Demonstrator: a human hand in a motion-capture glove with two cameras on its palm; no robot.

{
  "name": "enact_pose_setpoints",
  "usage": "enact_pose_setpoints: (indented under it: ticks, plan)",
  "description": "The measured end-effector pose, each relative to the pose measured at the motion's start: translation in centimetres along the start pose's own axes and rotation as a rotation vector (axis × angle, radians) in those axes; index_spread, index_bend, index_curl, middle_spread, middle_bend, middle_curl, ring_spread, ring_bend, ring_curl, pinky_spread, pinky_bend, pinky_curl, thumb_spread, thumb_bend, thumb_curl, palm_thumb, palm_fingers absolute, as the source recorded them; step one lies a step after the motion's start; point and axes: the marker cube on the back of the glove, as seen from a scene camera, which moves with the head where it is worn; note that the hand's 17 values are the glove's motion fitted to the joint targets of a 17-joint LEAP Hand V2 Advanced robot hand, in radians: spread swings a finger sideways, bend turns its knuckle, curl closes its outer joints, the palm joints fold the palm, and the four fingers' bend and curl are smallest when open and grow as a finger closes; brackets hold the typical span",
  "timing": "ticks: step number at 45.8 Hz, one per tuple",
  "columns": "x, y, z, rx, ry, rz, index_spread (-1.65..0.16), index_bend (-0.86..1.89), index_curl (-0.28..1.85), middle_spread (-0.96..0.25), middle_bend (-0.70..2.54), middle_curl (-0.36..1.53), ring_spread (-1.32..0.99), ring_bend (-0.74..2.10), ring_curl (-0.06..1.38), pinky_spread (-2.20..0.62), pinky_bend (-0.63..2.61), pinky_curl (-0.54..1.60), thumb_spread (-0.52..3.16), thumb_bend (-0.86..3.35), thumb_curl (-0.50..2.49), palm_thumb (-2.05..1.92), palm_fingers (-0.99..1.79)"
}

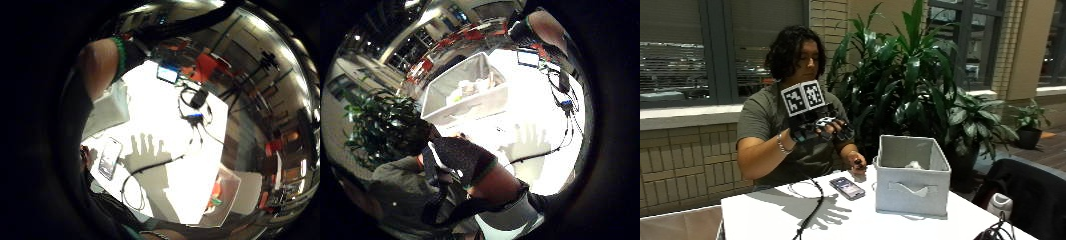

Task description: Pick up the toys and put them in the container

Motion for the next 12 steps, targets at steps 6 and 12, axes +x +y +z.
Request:
enact_pose_setpoints:
  ticks: [6,12]
  plan:
    - [2.6,1.3,0.1,0.008,0.019,0.05,-0.46,0.25,0.63,-0.24,0.54,0.54,-0.28,0.89,0.3,0.0,0.66,0.33,0.86,-0.11,0.23,-0.15,0.25]
    - [3.9,1.5,-0.2,0.014,0.005,0.081,-0.46,0.26,0.62,-0.24,0.53,0.53,-0.28,0.86,0.29,0.01,0.64,0.32,0.88,-0.11,0.21,-0.15,0.27]
